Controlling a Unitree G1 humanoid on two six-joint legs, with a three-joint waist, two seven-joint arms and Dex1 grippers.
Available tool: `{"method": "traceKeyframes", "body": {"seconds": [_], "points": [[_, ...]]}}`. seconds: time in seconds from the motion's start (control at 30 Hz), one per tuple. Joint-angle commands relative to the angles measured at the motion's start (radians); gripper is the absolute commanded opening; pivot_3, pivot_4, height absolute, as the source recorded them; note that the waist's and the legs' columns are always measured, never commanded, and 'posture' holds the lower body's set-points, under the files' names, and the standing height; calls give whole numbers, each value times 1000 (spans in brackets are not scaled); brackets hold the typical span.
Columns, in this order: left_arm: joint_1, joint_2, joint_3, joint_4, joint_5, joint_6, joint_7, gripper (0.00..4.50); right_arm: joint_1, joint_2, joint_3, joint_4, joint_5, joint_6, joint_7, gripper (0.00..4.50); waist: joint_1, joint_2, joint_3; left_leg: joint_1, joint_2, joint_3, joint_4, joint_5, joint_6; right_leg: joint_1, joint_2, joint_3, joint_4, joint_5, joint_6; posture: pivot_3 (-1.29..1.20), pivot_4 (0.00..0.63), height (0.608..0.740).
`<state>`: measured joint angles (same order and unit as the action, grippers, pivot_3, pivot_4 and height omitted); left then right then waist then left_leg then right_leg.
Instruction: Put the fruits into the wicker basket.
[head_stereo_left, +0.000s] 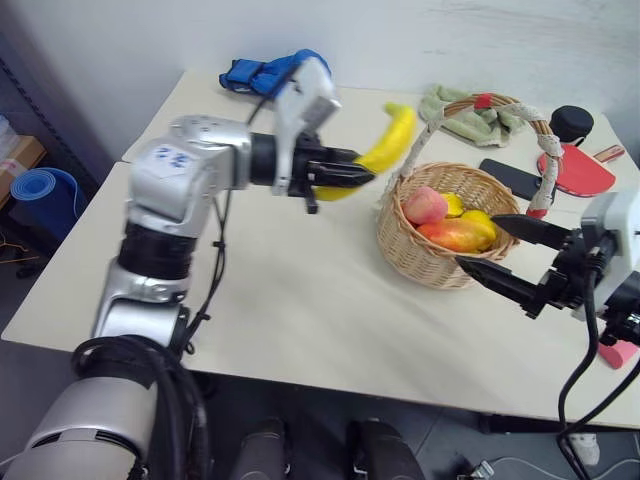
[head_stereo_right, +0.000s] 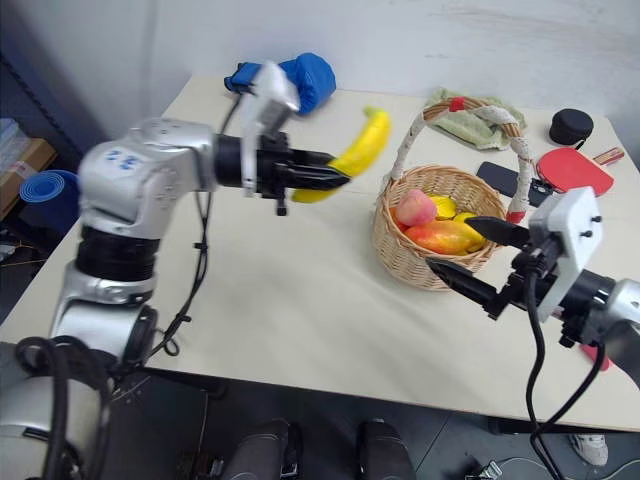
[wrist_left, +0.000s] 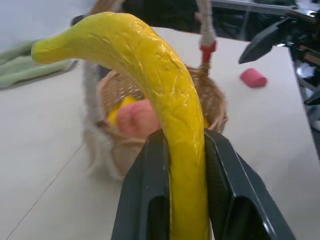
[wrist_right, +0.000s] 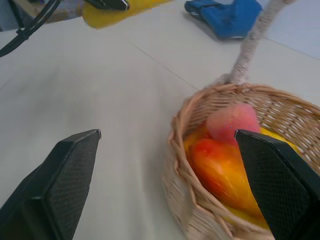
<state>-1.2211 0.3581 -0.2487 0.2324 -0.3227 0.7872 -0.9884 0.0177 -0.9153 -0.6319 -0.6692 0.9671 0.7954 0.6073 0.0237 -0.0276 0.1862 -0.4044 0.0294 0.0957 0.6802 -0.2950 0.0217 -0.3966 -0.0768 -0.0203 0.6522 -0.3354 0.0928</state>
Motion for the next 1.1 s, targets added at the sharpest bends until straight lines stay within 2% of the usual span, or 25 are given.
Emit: {"method": "traceKeyframes", "body": {"seconds": [0.03, 0.2, 0.4, 0.43, 0.6, 0.7, 0.83, 0.9, 0.97, 1.03, 1.1], "points": [[-85, -70, -77, 157, 88, -143, -30, 569, 38, 12, -90, -56, 15, -3, -40, 4500, -3, 0, 0, 0, 0, 1, 0, 0, 0, 0, 0, 0, -1, 0, 0, 0, 150, 740], [-145, -148, -112, 298, 145, -277, -78, 569, 86, 29, -127, -83, 22, -10, -73, 4500, -16, 1, 0, 0, 1, 2, -2, 0, 1, 0, 1, 3, -4, 0, -1, 0, 150, 740], [-276, -335, -64, 699, 217, -477, 43, 569, 103, 55, -114, -107, 24, -28, -117, 4500, 0, 1, 1, -2, -1, 2, -1, 0, 3, 0, 0, 2, -7, 0, 0, 0, 150, 740], [-286, -346, -55, 743, 225, -501, 50, 1279, 99, 56, -109, -108, 23, -29, -125, 4500, 0, 1, 1, -2, -1, 2, -1, -1, 5, 0, -1, 2, -7, 0, 0, 0, 150, 740], [-311, -356, 33, 840, 213, -560, 73, 2783, 80, 65, -98, -90, 13, -31, -170, 4500, -10, 1, 1, -2, 0, 3, -2, -1, 5, -1, -1, 3, -7, 0, 0, 0, 150, 740], [-287, -304, 136, 755, 140, -547, 20, 3682, 63, 81, -94, -75, -1, -28, -219, 4500, -12, 1, 1, -2, 0, 2, -3, 0, 3, -2, -1, 2, -6, 0, 0, 0, 150, 740], [-118, -171, 234, 350, -39, -355, -144, 3682, 41, 107, -81, -46, -32, -13, -310, 4500, -29, 2, 0, -1, 0, 2, -6, 1, 1, -2, -1, 2, -5, 0, 0, 0, 150, 740], [51, -20, 238, 34, -160, -201, -265, 3682, 8, 127, -41, -33, -69, -12, -373, 4500, -40, 4, -1, 2, 0, 2, -9, 3, -1, -2, -1, 3, 1, 0, 0, 0, 150, 740], [193, 110, 238, -195, -238, -95, -327, 3682, -25, 148, 4, -11, -108, -10, -431, 4500, -49, 4, -1, 5, 0, 1, -13, 5, -4, -2, -1, 3, 5, 0, 0, 0, 150, 740], [281, 185, 246, -311, -278, -31, -312, 3682, -58, 165, 41, 16, -138, -11, -462, 4500, -51, 4, -1, 7, 1, -1, -15, 6, -7, -2, -1, 3, 5, -1, -1, 0, 150, 740], [336, 218, 262, -376, -305, 11, -273, 3682, -89, 181, 70, 51, -161, -15, -478, 4500, -38, 4, 0, 7, 0, -2, -15, 8, -7, -1, -1, 2, 5, -1, -2, 0, 150, 740]]}}
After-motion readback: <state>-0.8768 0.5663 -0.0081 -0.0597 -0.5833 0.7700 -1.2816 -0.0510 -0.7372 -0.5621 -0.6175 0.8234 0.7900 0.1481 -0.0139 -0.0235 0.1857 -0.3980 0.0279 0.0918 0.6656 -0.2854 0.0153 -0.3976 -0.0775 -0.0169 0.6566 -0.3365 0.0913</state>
